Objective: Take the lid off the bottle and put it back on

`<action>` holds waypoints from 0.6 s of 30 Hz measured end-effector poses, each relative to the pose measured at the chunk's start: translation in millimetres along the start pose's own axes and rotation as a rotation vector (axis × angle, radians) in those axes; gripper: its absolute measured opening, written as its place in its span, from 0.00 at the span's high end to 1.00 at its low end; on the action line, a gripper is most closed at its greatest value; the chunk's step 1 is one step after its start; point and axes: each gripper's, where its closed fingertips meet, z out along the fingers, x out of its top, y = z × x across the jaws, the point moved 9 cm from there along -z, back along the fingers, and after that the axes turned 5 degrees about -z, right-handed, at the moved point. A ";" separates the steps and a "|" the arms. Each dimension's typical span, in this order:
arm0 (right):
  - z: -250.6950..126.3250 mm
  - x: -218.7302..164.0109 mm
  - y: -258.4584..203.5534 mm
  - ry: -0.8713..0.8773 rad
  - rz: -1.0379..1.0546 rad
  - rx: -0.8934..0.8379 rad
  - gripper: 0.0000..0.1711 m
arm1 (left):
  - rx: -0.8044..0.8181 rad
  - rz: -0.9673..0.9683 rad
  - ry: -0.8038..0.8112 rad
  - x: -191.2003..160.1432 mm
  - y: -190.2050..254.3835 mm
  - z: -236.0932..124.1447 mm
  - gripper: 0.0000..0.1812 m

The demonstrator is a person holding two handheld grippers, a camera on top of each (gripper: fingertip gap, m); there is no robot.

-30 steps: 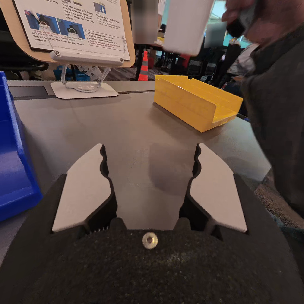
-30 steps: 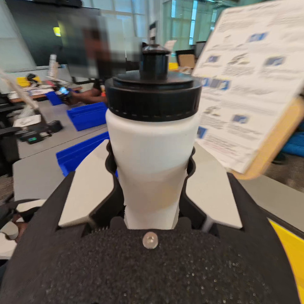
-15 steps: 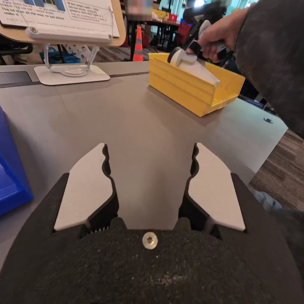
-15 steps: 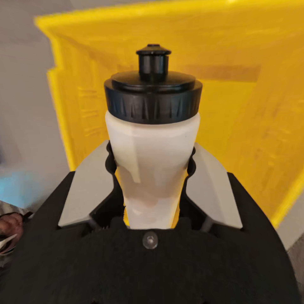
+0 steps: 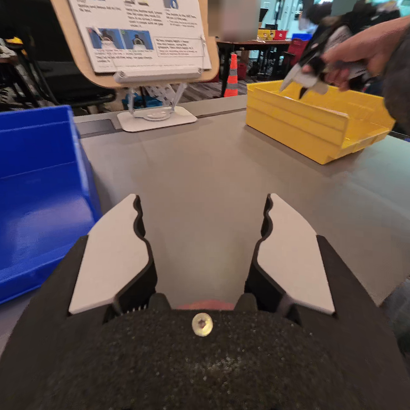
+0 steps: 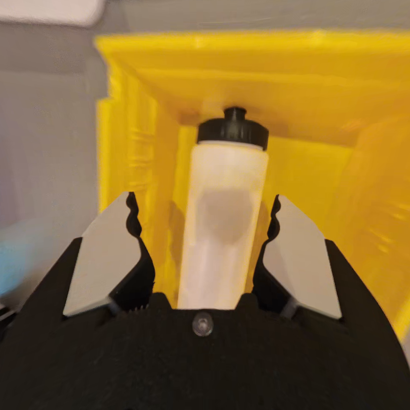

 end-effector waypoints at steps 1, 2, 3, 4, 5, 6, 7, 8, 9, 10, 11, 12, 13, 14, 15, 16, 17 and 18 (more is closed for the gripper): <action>-24.5 -0.2 -8.9 0.111 -0.044 -0.006 0.34 | 0.025 0.011 0.012 3.5 -4.3 -4.4 0.45; -51.3 -6.0 -20.9 0.229 -0.094 -0.007 0.36 | 0.059 0.032 0.027 6.8 -10.3 -9.2 0.46; -77.9 -18.5 -33.9 0.342 -0.131 -0.018 0.38 | 0.114 0.058 0.041 9.2 -18.7 -13.9 0.47; -101.8 -36.6 -47.7 0.453 -0.166 -0.034 0.40 | 0.183 0.061 0.038 11.0 -28.6 -18.6 0.51; -120.4 -58.9 -61.8 0.563 -0.200 -0.052 0.42 | 0.243 0.032 0.022 14.2 -38.5 -23.9 0.55; -132.2 -84.7 -75.1 0.661 -0.232 -0.072 0.45 | 0.273 -0.028 -0.003 19.8 -46.5 -30.6 0.54; -137.5 -111.6 -86.9 0.739 -0.264 -0.082 0.47 | 0.279 -0.097 -0.026 25.8 -51.4 -38.4 0.52; -137.4 -139.1 -97.4 0.802 -0.269 -0.077 0.48 | 0.273 -0.153 -0.047 30.7 -53.7 -47.1 0.50; -132.6 -167.9 -108.0 0.862 -0.242 -0.041 0.49 | 0.281 -0.192 -0.070 32.4 -54.7 -56.9 0.48; -124.9 -197.4 -118.9 0.945 -0.190 0.014 0.49 | 0.304 -0.216 -0.090 29.6 -54.9 -67.7 0.47; -115.6 -227.7 -129.2 1.038 -0.147 0.048 0.49 | 0.334 -0.224 -0.090 22.8 -54.5 -79.0 0.46; -105.5 -256.1 -137.1 1.092 -0.135 0.036 0.51 | 0.366 -0.215 -0.064 13.4 -53.9 -90.0 0.48; -94.1 -280.8 -141.5 1.099 -0.144 -0.020 0.55 | 0.391 -0.193 -0.031 2.2 -53.2 -99.6 0.52; -84.9 -297.3 -143.4 1.101 -0.161 -0.086 0.59 | 0.403 -0.158 0.002 -9.6 -52.1 -107.0 0.55; -80.9 -304.0 -145.2 1.086 -0.202 -0.113 0.61 | 0.409 -0.116 0.032 -18.4 -51.6 -111.0 0.57; -80.0 -306.0 -144.6 1.038 -0.244 -0.137 0.62 | 0.424 -0.085 0.055 -18.2 -53.0 -112.1 0.57; -80.1 -305.9 -141.3 1.007 -0.272 -0.167 0.61 | 0.446 -0.076 0.078 -12.6 -55.9 -113.2 0.57; -79.3 -305.0 -136.3 1.000 -0.280 -0.195 0.61 | 0.449 -0.069 0.109 -8.3 -58.7 -113.3 0.57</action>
